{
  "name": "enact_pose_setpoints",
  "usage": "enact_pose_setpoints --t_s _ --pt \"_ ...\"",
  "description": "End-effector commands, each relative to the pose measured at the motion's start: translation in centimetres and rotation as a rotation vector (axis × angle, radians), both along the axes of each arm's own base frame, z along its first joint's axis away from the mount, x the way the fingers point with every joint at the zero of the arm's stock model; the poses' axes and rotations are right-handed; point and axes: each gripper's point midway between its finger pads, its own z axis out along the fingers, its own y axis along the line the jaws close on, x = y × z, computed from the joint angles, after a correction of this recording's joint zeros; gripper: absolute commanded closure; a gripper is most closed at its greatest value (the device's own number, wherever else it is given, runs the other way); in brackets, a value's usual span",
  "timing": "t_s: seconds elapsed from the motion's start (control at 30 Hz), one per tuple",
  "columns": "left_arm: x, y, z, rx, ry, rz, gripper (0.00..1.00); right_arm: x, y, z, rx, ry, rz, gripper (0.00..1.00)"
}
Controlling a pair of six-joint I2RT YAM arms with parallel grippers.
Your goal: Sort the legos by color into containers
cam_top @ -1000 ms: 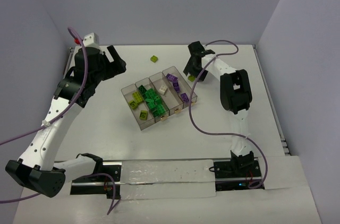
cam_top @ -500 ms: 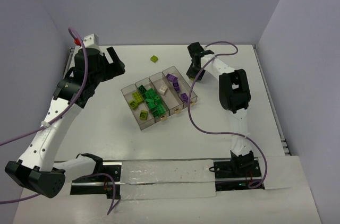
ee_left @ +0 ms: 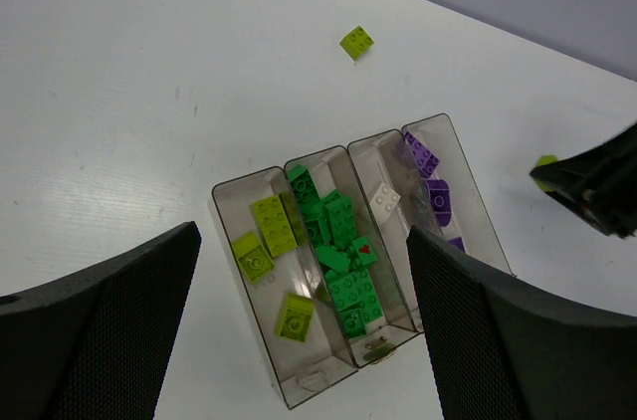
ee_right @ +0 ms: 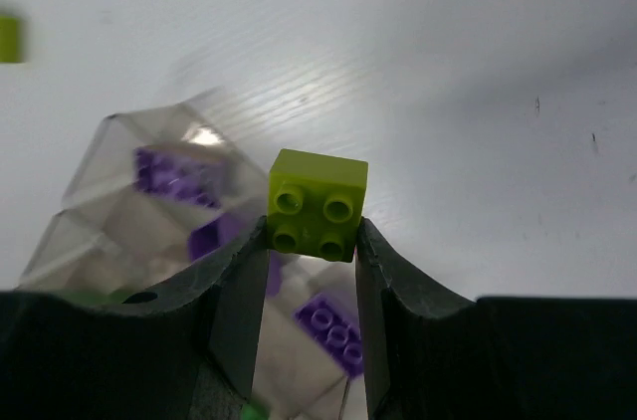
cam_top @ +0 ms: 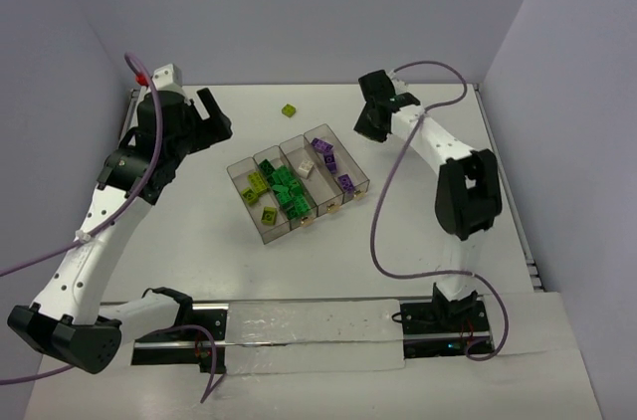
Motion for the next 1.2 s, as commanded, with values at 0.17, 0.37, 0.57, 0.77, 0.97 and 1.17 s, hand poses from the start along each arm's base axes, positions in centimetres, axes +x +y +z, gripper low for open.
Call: enact_pose_setpoints --t_s 0.17,0.37,0.57,0.77,0.97,1.17 --pt "-1.1 2.4 2.7 -0.006 -0.069 0.114 0.07 -7.6 13.0 9.3 0.011 -0.301 0.403 0.81" --pt "-1.6 3.4 3.1 -0.015 -0.077 0.166 0.07 -13.3 21.0 7.3 0.053 -0.264 0.636 0.81" --pt "-1.5 3.3 2.9 -0.017 -0.072 0.169 0.07 -17.3 26.0 4.3 0.054 -0.204 0.781 0.81" --pt "-1.2 2.8 2.3 -0.02 -0.052 0.151 0.07 -18.3 27.5 2.2 0.032 -0.157 0.817 0.69" --pt "-1.0 2.5 2.2 -0.025 -0.045 0.141 0.07 -18.0 28.0 1.8 0.018 -0.145 0.821 0.38" --pt "-0.9 2.3 2.0 -0.022 -0.039 0.133 0.06 -17.5 28.2 3.4 0.018 -0.173 0.81 0.26"
